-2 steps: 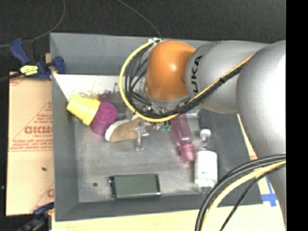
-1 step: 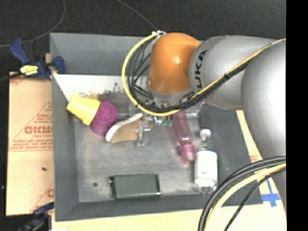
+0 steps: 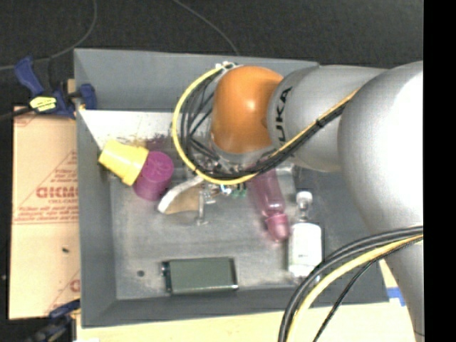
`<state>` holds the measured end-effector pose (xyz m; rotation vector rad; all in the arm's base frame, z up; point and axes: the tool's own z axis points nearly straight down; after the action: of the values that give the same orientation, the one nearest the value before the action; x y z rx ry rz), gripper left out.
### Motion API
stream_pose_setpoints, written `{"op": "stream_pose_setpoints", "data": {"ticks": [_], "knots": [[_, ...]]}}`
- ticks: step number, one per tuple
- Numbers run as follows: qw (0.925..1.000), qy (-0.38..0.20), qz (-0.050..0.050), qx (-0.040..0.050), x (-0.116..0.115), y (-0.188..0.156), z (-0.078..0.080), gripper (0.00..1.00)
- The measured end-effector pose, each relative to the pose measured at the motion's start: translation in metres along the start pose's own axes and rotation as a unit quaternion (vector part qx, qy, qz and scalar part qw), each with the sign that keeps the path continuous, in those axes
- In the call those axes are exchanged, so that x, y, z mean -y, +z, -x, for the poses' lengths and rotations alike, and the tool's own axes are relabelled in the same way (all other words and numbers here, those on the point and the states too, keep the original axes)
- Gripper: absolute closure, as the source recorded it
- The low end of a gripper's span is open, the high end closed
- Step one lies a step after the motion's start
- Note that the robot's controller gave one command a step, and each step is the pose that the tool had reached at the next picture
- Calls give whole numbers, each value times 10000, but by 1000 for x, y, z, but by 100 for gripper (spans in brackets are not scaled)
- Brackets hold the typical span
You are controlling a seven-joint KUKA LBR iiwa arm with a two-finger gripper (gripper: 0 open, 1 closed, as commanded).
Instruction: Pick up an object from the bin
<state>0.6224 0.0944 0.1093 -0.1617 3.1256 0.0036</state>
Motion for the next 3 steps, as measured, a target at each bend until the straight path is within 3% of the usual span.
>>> {"op": "stream_pose_setpoints", "data": {"ticks": [1,2,3], "knots": [[9998,172,37,133,6,29,7,0],[10000,69,-11,60,-3,33,0,100],[10000,71,-10,60,-3,33,0,100]]}}
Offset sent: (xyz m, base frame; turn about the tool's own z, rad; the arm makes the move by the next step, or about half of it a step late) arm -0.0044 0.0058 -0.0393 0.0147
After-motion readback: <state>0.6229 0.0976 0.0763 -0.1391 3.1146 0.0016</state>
